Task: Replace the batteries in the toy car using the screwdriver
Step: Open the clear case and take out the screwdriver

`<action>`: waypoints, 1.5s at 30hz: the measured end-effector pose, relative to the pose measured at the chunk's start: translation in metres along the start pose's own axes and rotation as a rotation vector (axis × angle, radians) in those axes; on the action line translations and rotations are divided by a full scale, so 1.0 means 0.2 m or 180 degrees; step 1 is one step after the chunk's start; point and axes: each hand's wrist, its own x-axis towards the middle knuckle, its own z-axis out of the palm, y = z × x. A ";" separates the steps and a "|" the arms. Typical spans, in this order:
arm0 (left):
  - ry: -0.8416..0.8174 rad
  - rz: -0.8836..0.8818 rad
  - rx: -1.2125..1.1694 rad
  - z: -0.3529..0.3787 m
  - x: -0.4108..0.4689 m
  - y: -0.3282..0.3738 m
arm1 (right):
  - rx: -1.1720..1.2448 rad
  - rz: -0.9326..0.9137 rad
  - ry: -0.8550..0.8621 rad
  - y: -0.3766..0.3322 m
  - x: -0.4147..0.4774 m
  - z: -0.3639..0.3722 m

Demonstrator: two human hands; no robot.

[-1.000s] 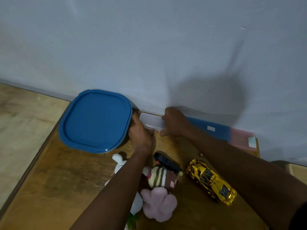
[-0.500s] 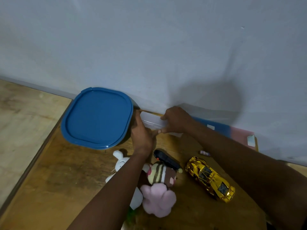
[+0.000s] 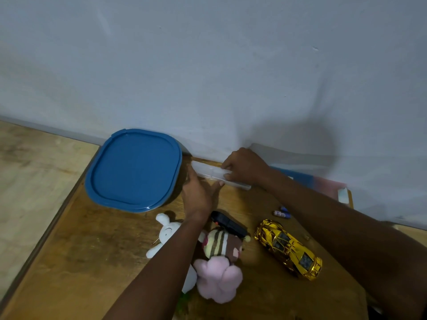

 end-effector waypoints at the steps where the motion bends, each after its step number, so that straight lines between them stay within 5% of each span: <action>1: 0.0018 0.0017 -0.0032 -0.01 -0.01 0.00 | 0.0028 -0.0011 0.0012 0.00 -0.01 0.01; 26: 0.0064 -0.0348 0.0047 -0.06 -0.01 -0.05 | -0.0238 -0.0336 -0.0129 -0.04 -0.07 0.10; 36: 0.0059 -0.0291 0.0441 -0.06 -0.04 -0.04 | 0.1039 0.0215 0.0364 0.05 0.03 -0.03; 45: -0.0112 0.0621 0.1749 -0.02 -0.08 -0.08 | -0.1608 0.0212 0.0356 0.04 0.05 0.01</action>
